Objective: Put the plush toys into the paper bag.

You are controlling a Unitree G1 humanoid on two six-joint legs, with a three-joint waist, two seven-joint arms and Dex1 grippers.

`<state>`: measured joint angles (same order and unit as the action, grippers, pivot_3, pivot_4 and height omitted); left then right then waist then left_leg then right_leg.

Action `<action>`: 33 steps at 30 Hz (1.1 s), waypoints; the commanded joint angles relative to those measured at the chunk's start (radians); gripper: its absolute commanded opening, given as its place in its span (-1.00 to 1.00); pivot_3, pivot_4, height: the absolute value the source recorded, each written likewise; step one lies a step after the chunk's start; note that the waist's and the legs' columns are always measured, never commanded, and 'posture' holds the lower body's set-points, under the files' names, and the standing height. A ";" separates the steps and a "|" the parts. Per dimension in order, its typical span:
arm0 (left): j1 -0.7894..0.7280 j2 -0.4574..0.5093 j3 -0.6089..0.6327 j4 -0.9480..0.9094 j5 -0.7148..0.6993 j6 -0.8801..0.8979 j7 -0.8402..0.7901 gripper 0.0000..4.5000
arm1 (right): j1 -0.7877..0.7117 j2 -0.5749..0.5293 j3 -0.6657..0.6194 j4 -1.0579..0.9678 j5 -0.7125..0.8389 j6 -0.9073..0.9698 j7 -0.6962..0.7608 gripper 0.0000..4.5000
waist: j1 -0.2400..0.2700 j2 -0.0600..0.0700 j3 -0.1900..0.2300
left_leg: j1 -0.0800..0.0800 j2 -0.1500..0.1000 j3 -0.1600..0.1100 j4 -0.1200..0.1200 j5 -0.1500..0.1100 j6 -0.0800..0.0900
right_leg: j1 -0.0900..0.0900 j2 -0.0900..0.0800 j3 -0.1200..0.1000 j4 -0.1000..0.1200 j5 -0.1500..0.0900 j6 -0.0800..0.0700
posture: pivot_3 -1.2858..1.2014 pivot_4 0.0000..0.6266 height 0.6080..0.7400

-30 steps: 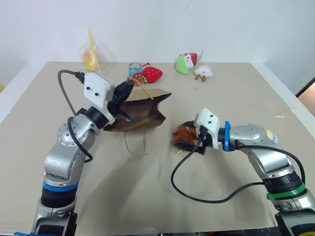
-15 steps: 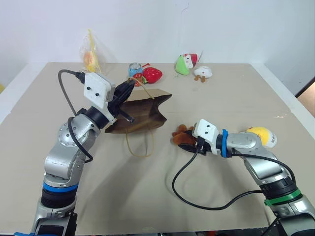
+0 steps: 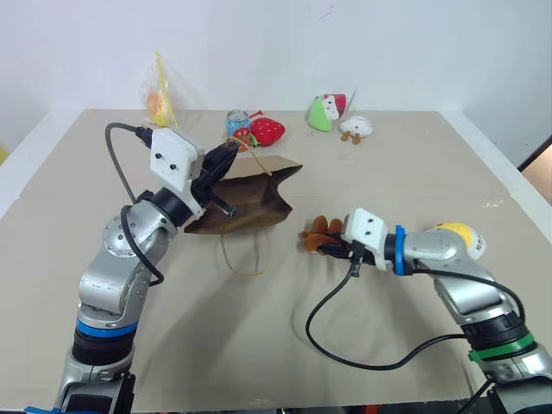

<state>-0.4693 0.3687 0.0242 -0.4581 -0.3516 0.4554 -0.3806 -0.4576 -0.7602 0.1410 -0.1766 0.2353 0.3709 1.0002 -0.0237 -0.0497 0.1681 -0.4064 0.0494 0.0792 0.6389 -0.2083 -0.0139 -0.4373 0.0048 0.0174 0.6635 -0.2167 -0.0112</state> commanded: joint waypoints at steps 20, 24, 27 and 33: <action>-0.028 -0.010 -0.016 -0.052 0.014 -0.035 -0.001 -1.00 | -0.402 0.416 0.265 0.236 -0.109 -0.072 -0.124 -0.84 | 0.000 0.000 0.000 | -0.001 0.002 0.000 0.000 0.000 0.000 | -0.002 0.001 0.000 0.000 0.000 -0.001 | 0.03 -0.52 1.00; -0.026 -0.016 -0.022 -0.065 0.006 -0.033 -0.004 -1.00 | -0.455 0.480 0.261 0.362 -0.147 -0.138 -0.136 -0.84 | 0.000 0.000 0.000 | -0.001 0.003 0.000 0.000 0.000 0.000 | -0.002 0.003 -0.001 0.000 0.001 -0.002 | 0.03 -0.52 1.00; -0.026 -0.021 -0.022 -0.064 0.007 -0.032 -0.002 -1.00 | -0.476 0.515 0.256 0.432 -0.164 -0.179 -0.137 -0.64 | 0.000 0.000 0.000 | -0.002 0.004 0.000 0.000 0.000 0.000 | -0.002 0.003 -0.001 0.001 0.001 -0.002 | 0.03 -0.52 1.00; -0.028 -0.032 -0.025 -0.061 0.009 -0.030 -0.003 -1.00 | -0.484 0.546 0.225 0.488 -0.163 -0.230 -0.130 0.33 | 0.000 0.000 0.000 | -0.002 0.005 0.000 0.000 0.000 0.000 | -0.002 0.002 0.000 0.001 0.001 -0.002 | 0.03 -0.52 1.00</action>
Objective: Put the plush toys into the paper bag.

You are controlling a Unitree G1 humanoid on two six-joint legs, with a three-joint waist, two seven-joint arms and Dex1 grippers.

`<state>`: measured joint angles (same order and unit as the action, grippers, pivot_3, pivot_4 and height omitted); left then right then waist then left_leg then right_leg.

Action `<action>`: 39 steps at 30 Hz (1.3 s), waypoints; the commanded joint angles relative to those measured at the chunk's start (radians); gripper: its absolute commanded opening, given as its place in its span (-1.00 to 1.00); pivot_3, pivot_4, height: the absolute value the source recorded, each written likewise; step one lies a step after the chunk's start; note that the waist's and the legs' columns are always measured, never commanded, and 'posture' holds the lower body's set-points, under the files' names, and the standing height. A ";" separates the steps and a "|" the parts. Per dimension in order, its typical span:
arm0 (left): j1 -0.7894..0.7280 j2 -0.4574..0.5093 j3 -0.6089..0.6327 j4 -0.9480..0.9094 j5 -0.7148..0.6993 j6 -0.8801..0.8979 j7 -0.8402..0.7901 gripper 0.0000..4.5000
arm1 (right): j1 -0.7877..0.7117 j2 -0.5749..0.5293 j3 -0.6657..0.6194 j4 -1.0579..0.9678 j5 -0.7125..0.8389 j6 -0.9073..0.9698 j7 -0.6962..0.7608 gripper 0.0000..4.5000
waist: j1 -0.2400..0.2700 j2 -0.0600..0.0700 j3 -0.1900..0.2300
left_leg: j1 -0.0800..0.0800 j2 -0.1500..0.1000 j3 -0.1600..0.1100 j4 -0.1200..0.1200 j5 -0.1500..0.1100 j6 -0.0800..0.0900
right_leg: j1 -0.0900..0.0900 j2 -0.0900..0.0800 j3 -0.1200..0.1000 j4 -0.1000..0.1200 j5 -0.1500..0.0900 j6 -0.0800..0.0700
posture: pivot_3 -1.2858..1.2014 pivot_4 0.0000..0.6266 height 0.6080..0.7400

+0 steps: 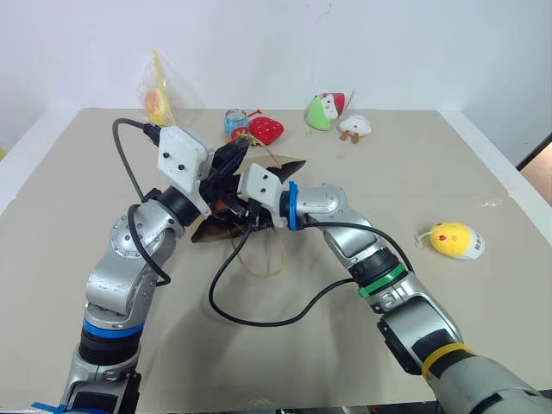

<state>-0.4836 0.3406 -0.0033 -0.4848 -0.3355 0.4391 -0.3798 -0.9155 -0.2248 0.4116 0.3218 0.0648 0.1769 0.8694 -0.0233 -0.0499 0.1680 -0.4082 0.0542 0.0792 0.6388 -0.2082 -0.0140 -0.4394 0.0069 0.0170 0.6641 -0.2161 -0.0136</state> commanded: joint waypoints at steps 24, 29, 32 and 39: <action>-0.002 -0.017 0.022 -0.039 -0.017 0.003 0.003 -1.00 | 0.279 -0.554 -0.600 -0.591 0.402 0.611 0.097 0.96 | 0.001 0.000 0.000 | 0.000 -0.003 0.000 0.000 0.000 0.000 | 0.001 -0.005 -0.001 0.000 -0.001 0.001 | 0.03 -0.52 1.00; 0.008 -0.021 0.012 -0.048 -0.013 0.000 0.008 -1.00 | 0.405 -0.561 -0.689 -0.455 0.182 0.524 -0.205 0.96 | 0.004 0.000 0.000 | 0.001 -0.005 -0.001 0.000 0.000 0.001 | 0.002 -0.004 -0.002 0.000 0.000 0.001 | 0.03 -0.52 1.00; 0.016 -0.023 -0.001 -0.064 -0.012 0.000 0.010 -1.00 | 0.478 -0.517 -0.739 -0.414 0.135 0.505 -0.329 0.96 | -0.003 0.001 0.000 | 0.001 -0.006 0.000 -0.001 0.001 0.001 | 0.001 -0.004 0.001 0.000 0.000 0.001 | 0.03 -0.52 1.00; 0.031 -0.025 -0.010 -0.081 -0.010 0.005 0.017 -1.00 | 0.615 -0.507 -0.787 -0.319 0.038 0.512 -0.502 0.96 | 0.001 0.001 0.000 | 0.000 -0.006 0.000 -0.001 0.001 0.001 | 0.000 -0.004 0.001 0.000 -0.001 0.002 | 0.03 -0.52 1.00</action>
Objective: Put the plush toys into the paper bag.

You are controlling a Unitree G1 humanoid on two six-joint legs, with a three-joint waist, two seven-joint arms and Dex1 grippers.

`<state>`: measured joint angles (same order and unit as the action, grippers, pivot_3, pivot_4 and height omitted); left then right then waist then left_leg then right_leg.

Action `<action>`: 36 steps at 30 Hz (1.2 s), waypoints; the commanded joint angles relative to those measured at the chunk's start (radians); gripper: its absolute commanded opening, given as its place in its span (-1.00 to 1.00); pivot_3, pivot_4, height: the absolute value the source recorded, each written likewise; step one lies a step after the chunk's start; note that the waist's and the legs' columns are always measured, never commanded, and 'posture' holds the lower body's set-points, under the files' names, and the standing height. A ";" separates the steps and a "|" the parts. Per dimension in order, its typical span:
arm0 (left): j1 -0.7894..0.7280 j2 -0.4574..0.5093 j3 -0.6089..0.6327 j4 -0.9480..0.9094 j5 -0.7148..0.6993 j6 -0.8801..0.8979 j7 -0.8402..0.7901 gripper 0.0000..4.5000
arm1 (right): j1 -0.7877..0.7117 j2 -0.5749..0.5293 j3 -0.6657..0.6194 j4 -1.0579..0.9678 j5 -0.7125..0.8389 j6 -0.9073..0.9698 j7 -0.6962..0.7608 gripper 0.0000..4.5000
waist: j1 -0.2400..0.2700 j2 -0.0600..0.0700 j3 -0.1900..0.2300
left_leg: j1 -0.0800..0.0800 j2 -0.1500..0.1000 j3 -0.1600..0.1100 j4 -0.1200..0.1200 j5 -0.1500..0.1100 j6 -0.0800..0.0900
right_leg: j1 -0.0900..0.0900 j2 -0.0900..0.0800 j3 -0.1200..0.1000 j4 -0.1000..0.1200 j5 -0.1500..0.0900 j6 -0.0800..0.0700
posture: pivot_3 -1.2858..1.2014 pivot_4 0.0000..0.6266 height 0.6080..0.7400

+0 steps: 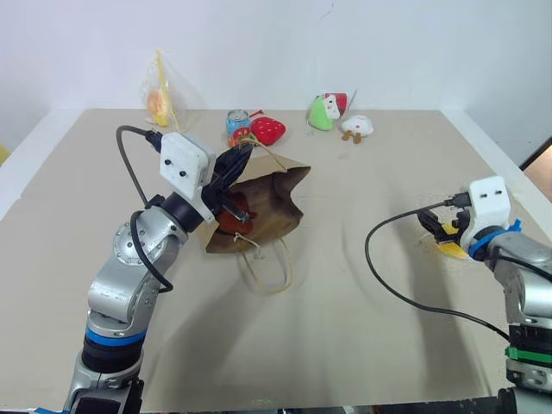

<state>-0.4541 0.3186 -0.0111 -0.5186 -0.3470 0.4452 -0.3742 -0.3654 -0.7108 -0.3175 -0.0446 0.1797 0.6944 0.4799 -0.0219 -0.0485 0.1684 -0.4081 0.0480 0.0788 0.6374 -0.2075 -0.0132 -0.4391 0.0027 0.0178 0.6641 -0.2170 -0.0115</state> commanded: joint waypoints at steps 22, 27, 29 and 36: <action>-0.019 -0.006 -0.007 -0.013 0.003 -0.015 0.009 -1.00 | 0.089 -0.002 -0.036 -0.005 -0.029 0.188 -0.113 -0.92 | 0.001 0.000 0.000 | 0.001 -0.002 -0.001 0.001 0.001 0.001 | 0.003 -0.001 -0.001 0.000 0.001 0.003 | 0.03 -0.52 1.00; -0.033 -0.006 -0.004 0.000 0.005 -0.019 0.009 -1.00 | 0.068 -0.075 0.012 -0.264 0.156 0.186 0.148 -0.92 | -0.006 0.001 0.000 | 0.002 -0.001 -0.001 0.001 0.001 0.001 | 0.002 0.001 0.000 0.000 0.001 0.002 | 0.03 -0.52 1.00; -0.041 -0.008 -0.005 0.006 0.007 -0.023 0.011 -1.00 | 0.022 -0.089 0.031 -0.345 0.251 0.219 0.229 -0.92 | -0.006 0.001 0.001 | 0.001 -0.001 -0.001 0.001 0.001 0.001 | 0.002 0.001 0.000 0.000 0.001 0.002 | 0.03 -0.52 1.00; -0.059 -0.014 -0.009 0.027 0.016 -0.041 0.006 -1.00 | -0.179 0.028 0.154 -0.474 0.521 0.351 0.279 -0.92 | -0.005 0.000 0.001 | 0.001 0.001 -0.003 0.001 0.001 0.001 | 0.002 0.004 -0.001 0.000 0.001 0.002 | 0.03 -0.52 1.00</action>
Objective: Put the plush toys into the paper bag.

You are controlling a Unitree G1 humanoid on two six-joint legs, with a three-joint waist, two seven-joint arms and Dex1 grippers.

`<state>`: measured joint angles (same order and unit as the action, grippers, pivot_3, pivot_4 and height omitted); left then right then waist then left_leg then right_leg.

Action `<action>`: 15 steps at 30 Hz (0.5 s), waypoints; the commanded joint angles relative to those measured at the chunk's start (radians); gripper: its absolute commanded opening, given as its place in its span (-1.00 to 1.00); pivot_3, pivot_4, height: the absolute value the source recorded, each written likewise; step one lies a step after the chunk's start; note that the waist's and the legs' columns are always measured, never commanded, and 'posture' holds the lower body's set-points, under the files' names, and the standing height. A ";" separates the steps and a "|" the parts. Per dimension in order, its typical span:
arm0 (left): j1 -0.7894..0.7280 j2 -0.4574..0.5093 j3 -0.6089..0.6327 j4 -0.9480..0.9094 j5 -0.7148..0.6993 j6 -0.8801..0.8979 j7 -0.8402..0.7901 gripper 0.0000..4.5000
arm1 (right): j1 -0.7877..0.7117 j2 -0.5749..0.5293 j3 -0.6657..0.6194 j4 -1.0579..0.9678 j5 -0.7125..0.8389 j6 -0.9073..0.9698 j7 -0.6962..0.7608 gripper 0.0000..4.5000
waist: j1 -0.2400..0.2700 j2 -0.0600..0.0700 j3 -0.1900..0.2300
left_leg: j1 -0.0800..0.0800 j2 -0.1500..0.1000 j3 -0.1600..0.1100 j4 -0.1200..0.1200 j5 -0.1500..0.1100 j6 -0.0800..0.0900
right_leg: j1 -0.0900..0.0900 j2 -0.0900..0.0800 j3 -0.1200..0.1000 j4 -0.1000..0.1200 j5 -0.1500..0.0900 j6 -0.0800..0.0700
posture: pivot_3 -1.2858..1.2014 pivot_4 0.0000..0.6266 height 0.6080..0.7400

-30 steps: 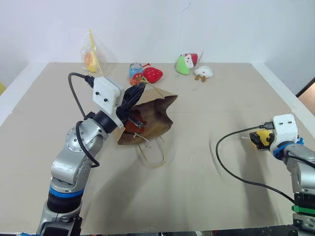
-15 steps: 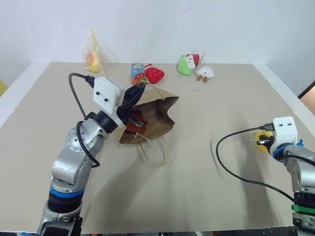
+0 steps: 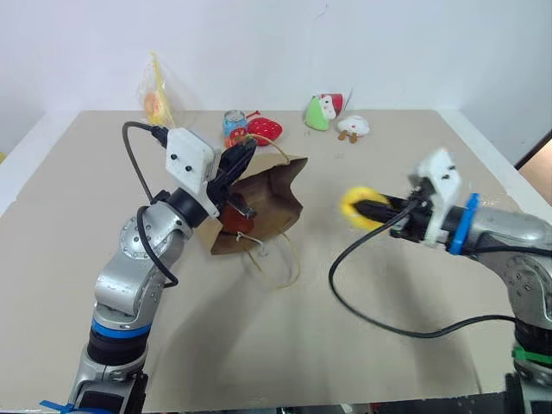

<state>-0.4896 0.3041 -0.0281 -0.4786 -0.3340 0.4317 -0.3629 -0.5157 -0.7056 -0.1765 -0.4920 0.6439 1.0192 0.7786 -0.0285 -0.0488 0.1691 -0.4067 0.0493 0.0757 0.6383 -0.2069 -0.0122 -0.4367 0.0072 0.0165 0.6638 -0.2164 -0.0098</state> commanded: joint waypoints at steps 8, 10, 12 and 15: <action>-0.025 -0.001 0.013 -0.019 0.011 -0.033 0.001 -1.00 | -0.134 0.193 0.262 0.115 -0.087 -0.143 -0.078 -0.92 | 0.005 0.000 0.000 | -0.002 -0.001 0.002 0.000 0.000 0.000 | -0.001 -0.005 0.001 0.000 0.000 0.000 | 0.03 -0.52 1.00; -0.027 0.000 0.015 -0.017 0.012 -0.035 0.000 -1.00 | -0.154 0.211 0.313 0.173 -0.141 -0.211 -0.064 -0.92 | 0.005 0.000 0.000 | -0.002 -0.001 0.002 0.000 0.000 0.000 | -0.001 -0.005 0.001 0.000 0.000 0.000 | 0.03 -0.52 1.00; -0.028 0.001 0.016 -0.013 0.013 -0.039 -0.002 -1.00 | -0.194 0.239 0.375 0.274 -0.220 -0.310 -0.052 -0.92 | 0.005 0.000 0.000 | -0.002 -0.001 0.002 0.000 0.000 0.000 | -0.001 -0.005 0.001 0.000 0.000 0.000 | 0.03 -0.52 1.00; -0.028 0.002 0.017 -0.013 0.016 -0.041 -0.002 -1.00 | -0.260 0.300 0.446 0.424 -0.322 -0.440 -0.057 -0.92 | 0.003 0.000 0.000 | -0.002 -0.002 0.003 0.000 0.000 0.000 | -0.002 -0.003 0.001 0.000 0.000 0.000 | 0.03 -0.52 1.00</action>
<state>-0.5021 0.3021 -0.0235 -0.4716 -0.3233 0.4114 -0.3623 -0.7263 -0.4352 0.2432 -0.1302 0.3873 0.6844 0.7210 -0.0257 -0.0487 0.1691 -0.4083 0.0481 0.0784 0.6387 -0.2070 -0.0120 -0.4387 0.0045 0.0181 0.6638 -0.2160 -0.0099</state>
